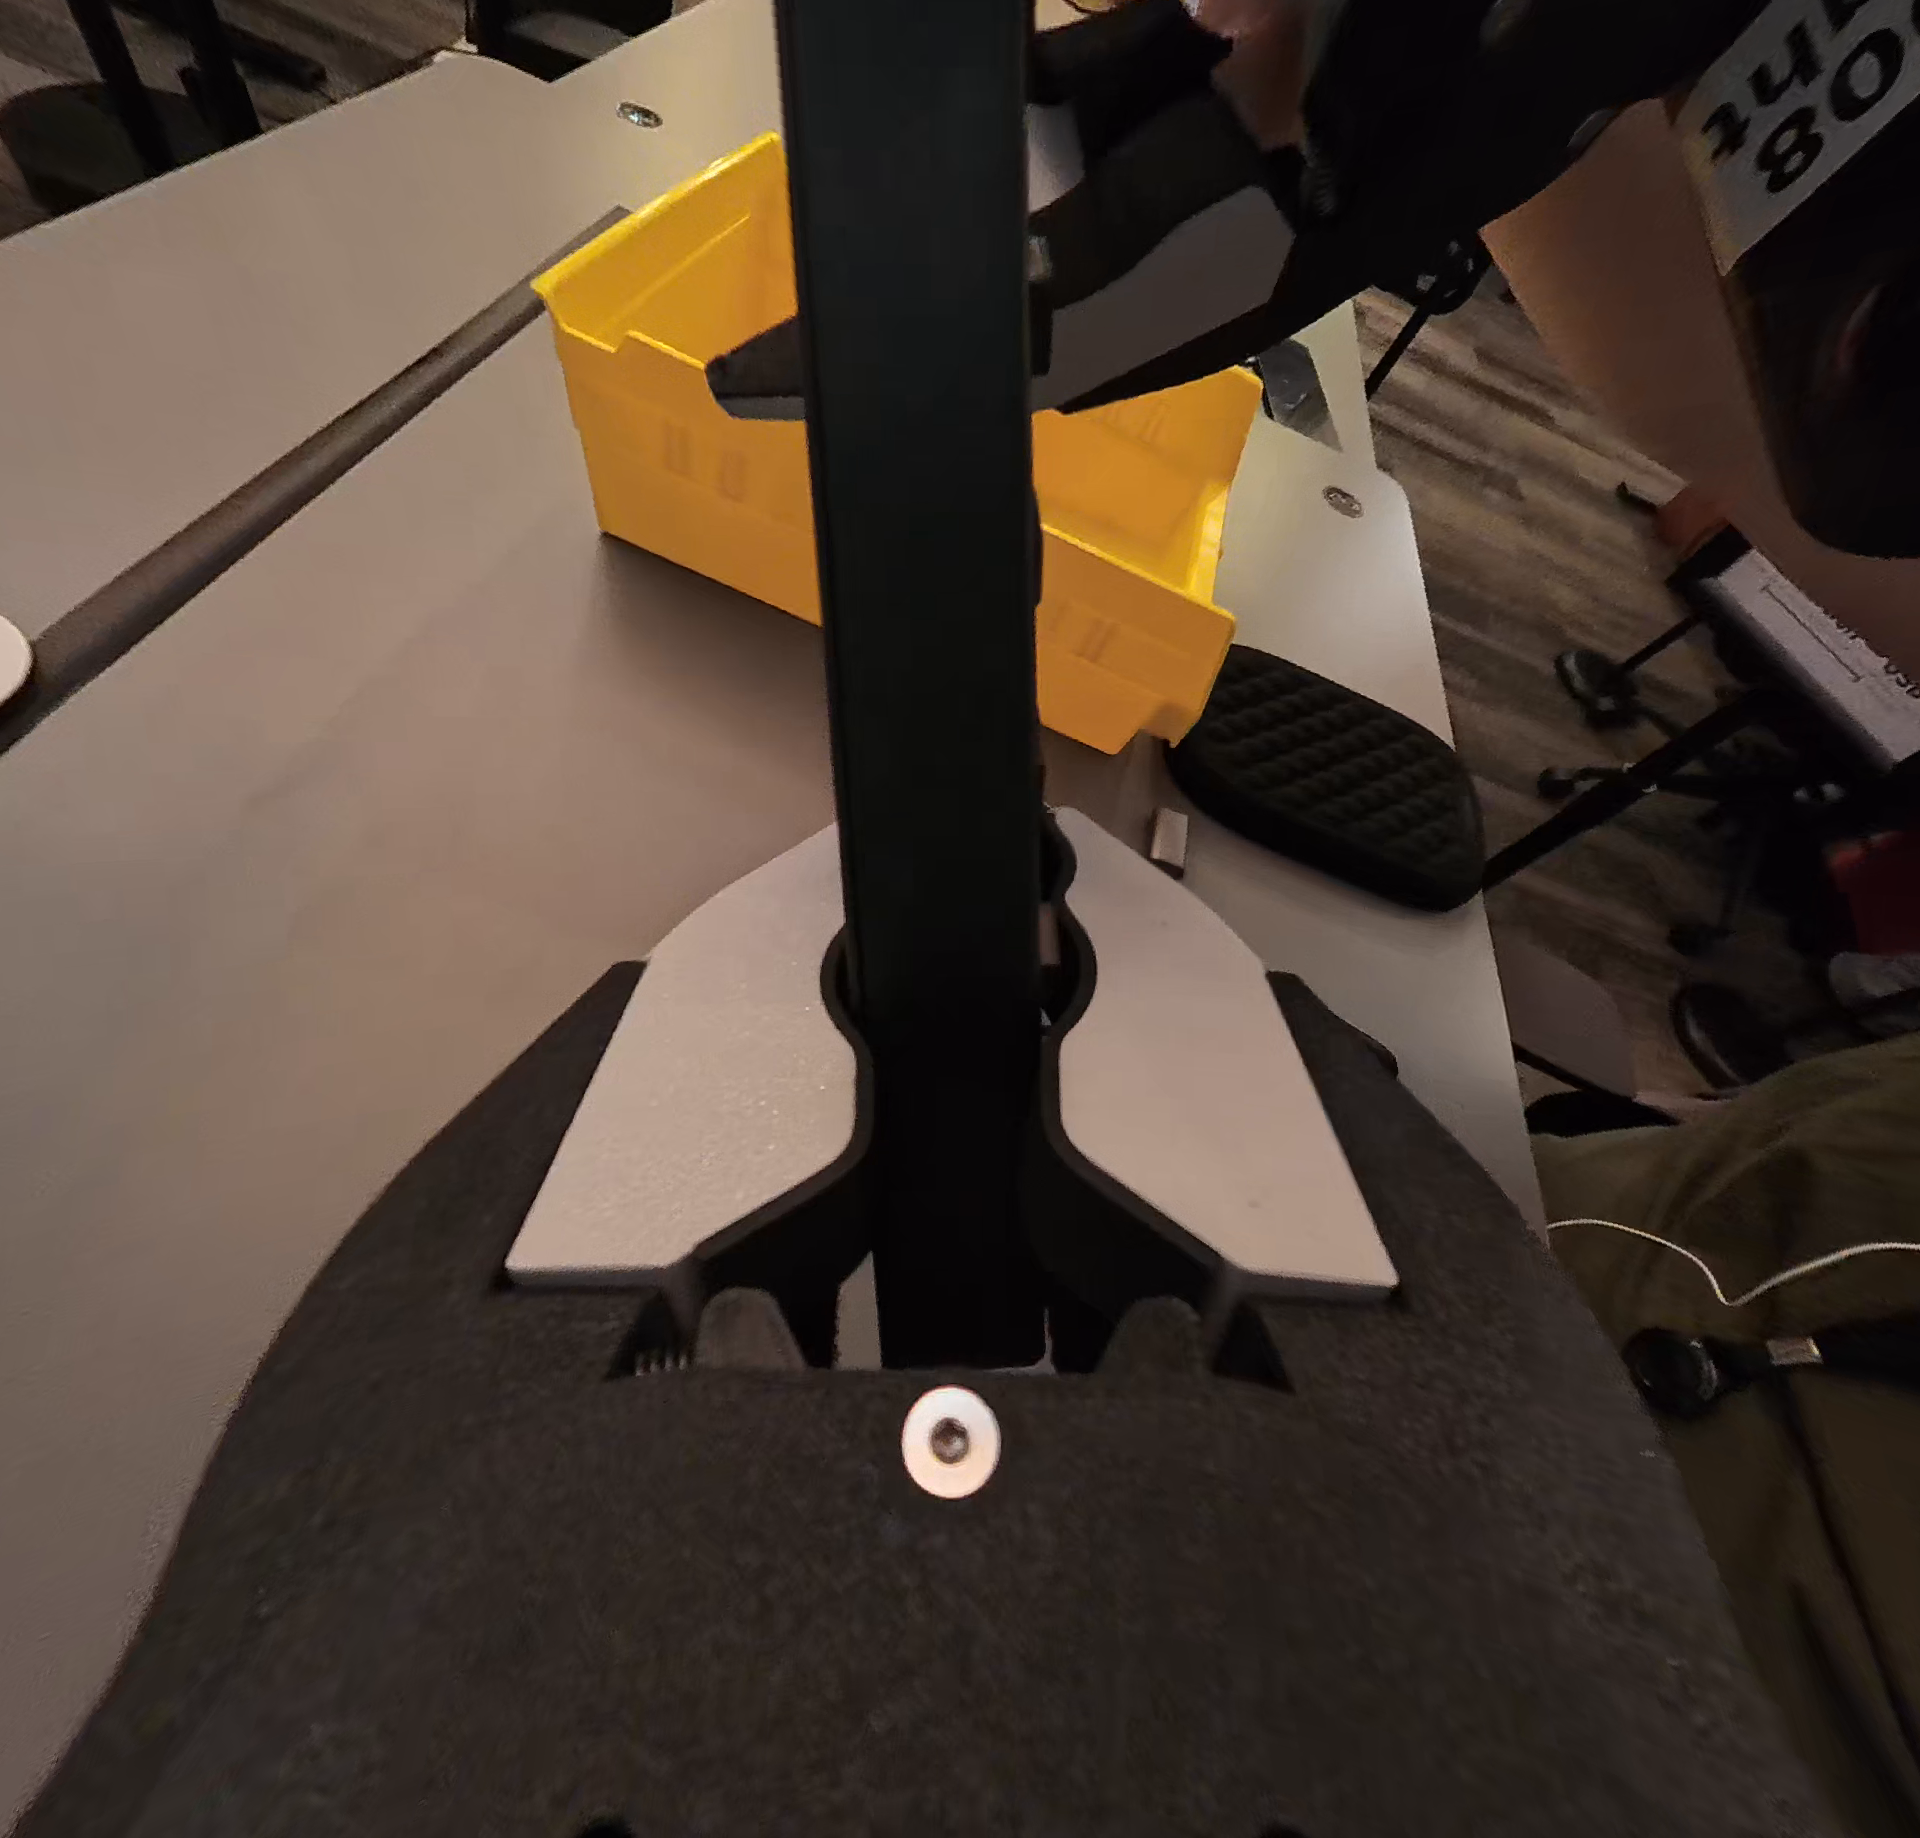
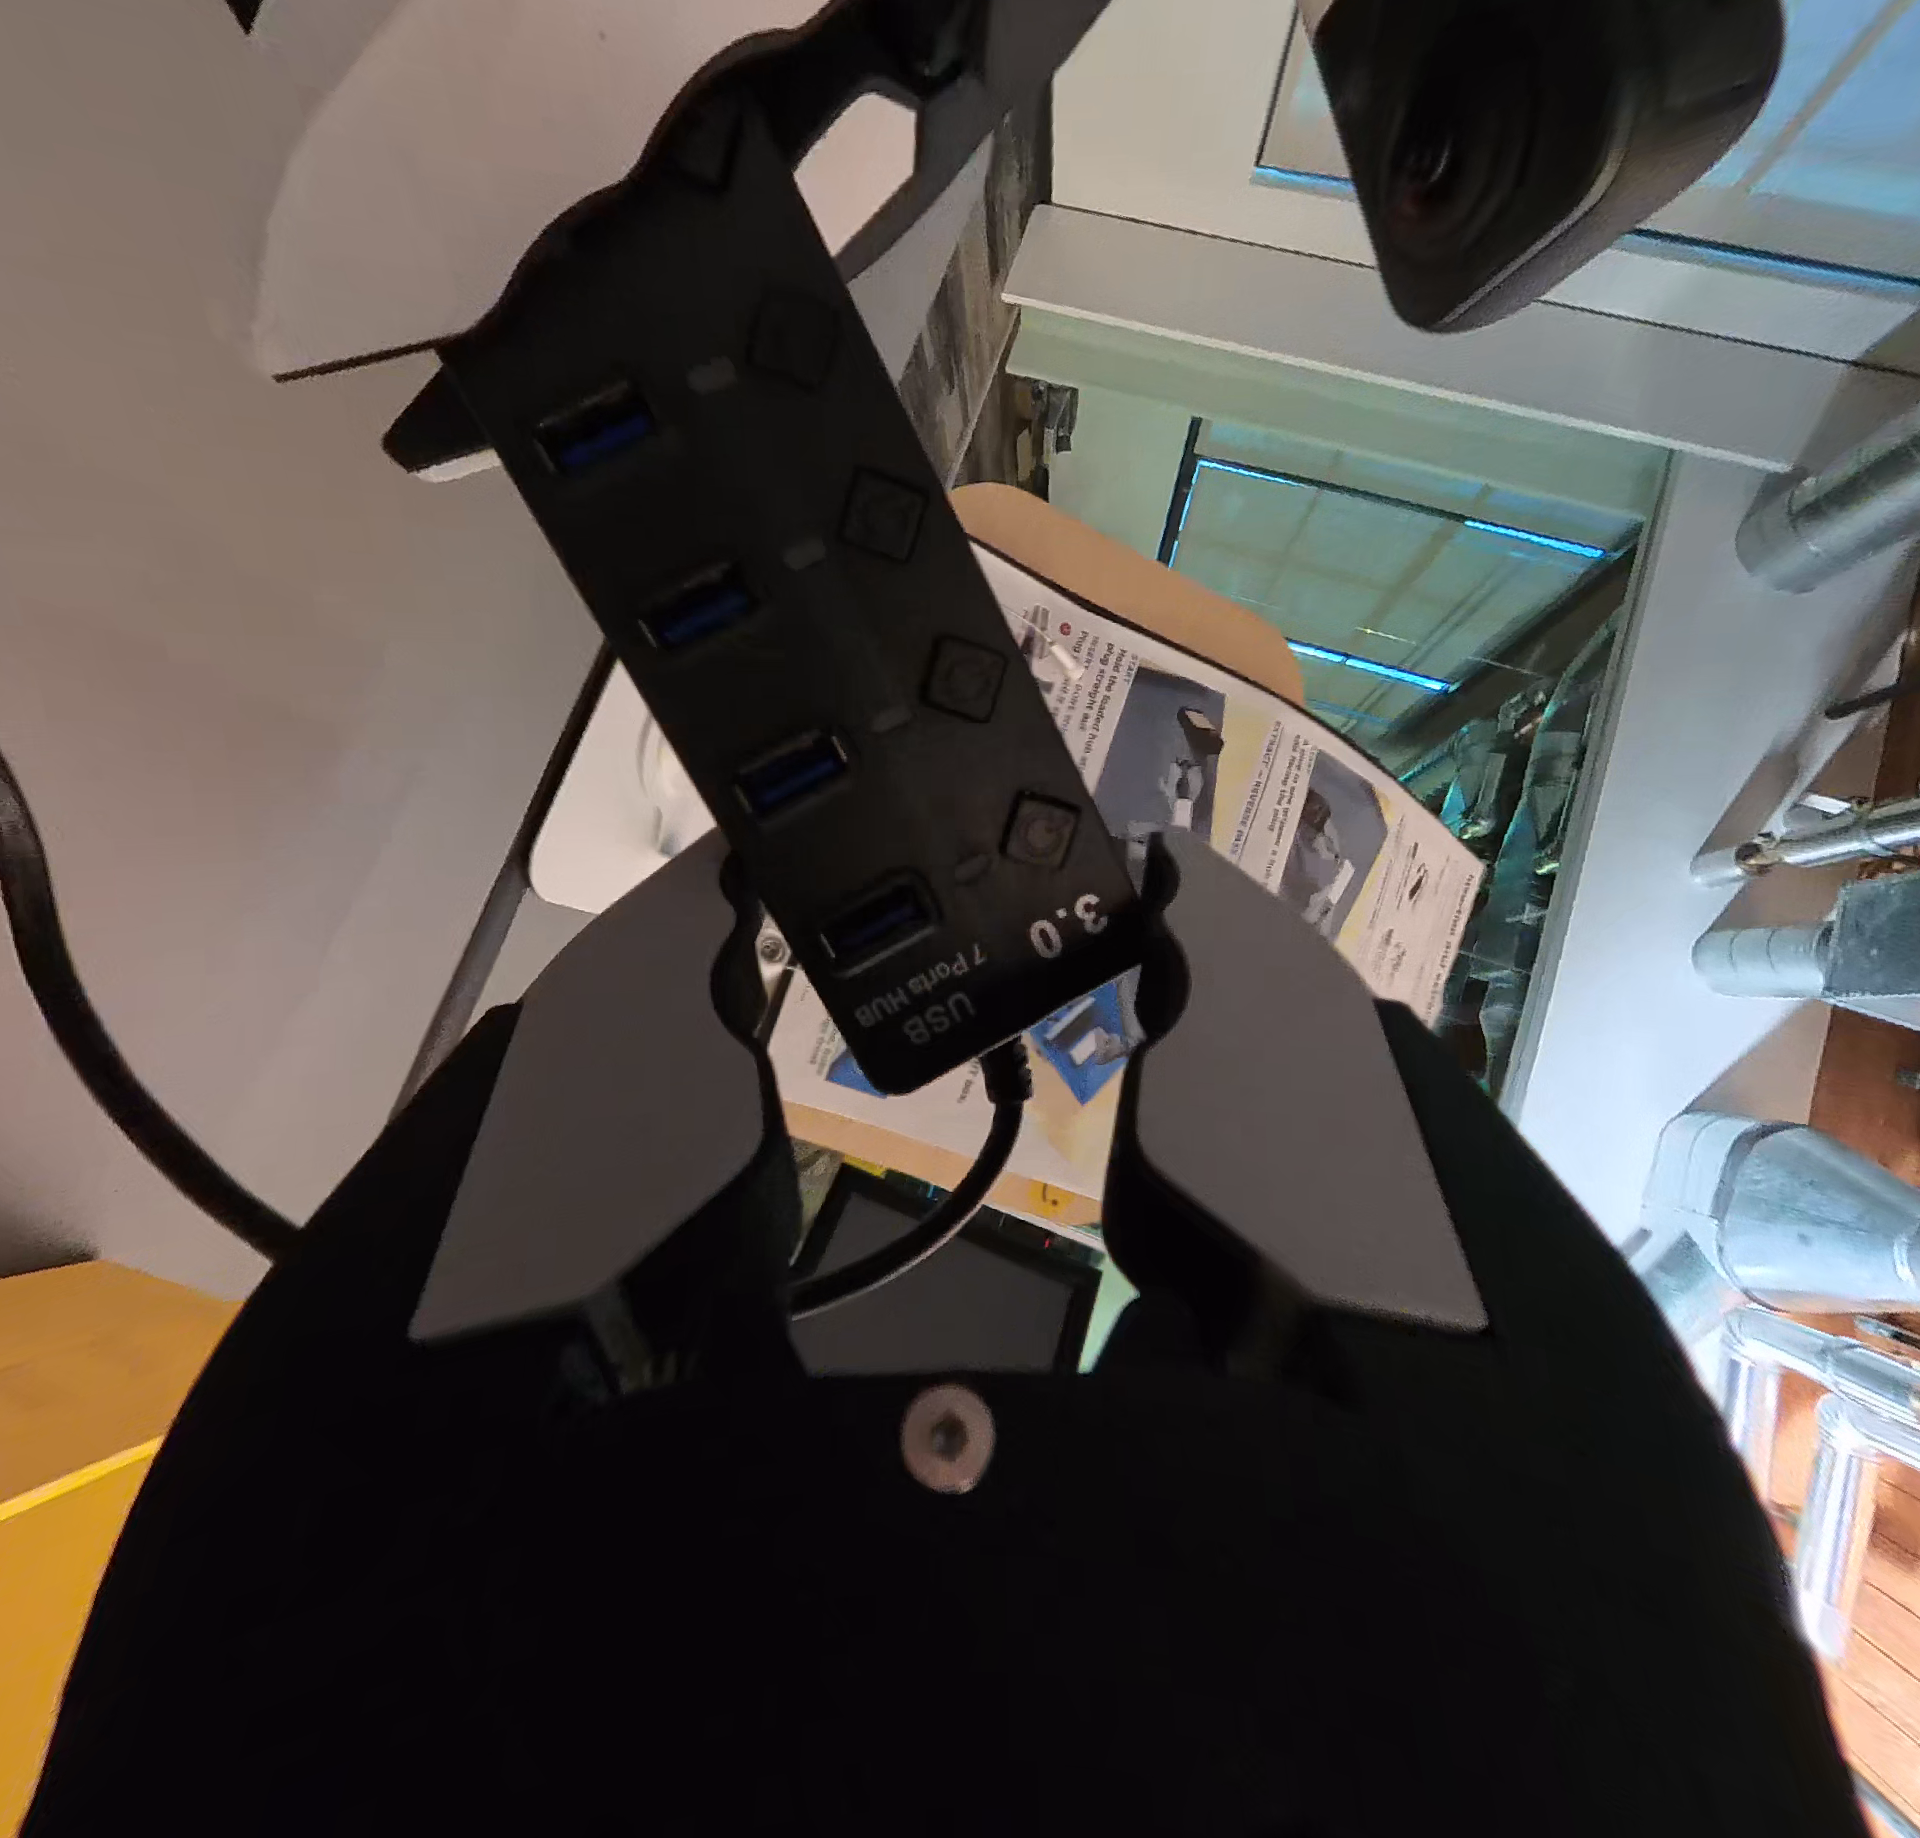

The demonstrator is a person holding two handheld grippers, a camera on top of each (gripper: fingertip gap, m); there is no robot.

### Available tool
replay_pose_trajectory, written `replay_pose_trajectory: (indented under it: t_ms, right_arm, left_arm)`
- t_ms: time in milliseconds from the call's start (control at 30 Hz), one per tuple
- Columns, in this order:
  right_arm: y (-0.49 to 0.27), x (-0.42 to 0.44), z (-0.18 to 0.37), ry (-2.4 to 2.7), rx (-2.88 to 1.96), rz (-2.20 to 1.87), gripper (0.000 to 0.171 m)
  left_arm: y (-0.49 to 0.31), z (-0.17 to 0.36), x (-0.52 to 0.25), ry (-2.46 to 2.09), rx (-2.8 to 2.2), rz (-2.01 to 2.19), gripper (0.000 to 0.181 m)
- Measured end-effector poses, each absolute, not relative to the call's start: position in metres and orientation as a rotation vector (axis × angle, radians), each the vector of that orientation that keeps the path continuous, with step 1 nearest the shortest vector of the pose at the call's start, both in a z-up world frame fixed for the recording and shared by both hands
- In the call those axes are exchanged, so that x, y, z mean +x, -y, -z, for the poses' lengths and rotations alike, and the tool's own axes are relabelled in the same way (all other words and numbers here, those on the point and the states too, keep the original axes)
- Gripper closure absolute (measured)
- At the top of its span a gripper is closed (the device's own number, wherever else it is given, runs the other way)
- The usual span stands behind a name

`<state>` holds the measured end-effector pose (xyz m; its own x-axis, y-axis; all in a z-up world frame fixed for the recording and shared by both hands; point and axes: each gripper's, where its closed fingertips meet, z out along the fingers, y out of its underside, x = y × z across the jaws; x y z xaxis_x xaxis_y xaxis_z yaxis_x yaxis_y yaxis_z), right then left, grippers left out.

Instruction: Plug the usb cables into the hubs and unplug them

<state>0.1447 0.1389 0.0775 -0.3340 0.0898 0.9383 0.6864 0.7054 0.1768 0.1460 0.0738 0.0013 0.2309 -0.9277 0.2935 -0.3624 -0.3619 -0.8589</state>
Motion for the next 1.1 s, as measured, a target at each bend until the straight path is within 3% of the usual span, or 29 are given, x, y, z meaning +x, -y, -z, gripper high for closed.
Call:
replay_pose_trajectory:
  t_ms: [200,567,800,1100]
  right_arm:
    - [-0.152,0.153,-0.075,1.792,-0.669,0.747,0.100]
    - [-0.152,0.167,-0.098,1.616,-0.943,0.420,0.101]
    - [-0.140,0.168,-0.066,1.909,-1.087,0.340,0.109]
    - [-0.117,0.162,-0.081,2.009,-1.146,0.217,0.107]
  left_arm:
    - [-0.064,0.000,0.156,-1.134,-1.871,1.287,0.154]
    - [-0.062,-0.025,0.158,-1.014,-1.757,1.459,0.154]
    - [-0.055,-0.018,0.156,-0.945,-1.807,1.596,0.154]
    - [-0.055,-0.022,0.152,-0.902,-1.803,1.661,0.154]
